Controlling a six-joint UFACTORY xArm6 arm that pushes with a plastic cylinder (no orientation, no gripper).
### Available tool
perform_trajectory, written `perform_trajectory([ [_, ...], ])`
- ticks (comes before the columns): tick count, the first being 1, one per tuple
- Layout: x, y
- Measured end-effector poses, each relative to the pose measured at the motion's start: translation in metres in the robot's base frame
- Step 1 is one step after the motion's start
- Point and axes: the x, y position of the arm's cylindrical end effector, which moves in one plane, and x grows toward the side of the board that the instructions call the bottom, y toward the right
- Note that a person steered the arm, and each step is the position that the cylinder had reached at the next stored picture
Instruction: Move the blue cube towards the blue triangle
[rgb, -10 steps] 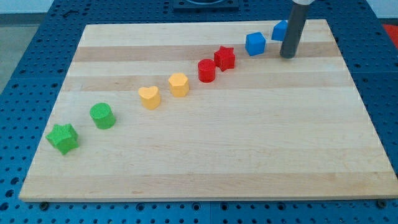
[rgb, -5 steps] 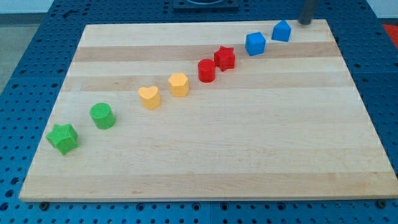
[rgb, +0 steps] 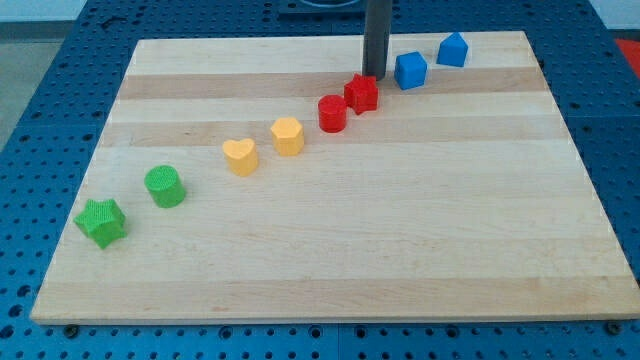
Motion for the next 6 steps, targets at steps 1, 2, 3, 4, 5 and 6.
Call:
perform_trajectory([
  [1, 0.003, 0.016],
  [2, 0.003, 0.045],
  [3, 0.003, 0.068],
  [4, 0.003, 0.08],
  [5, 0.003, 0.076],
  [6, 0.003, 0.04],
])
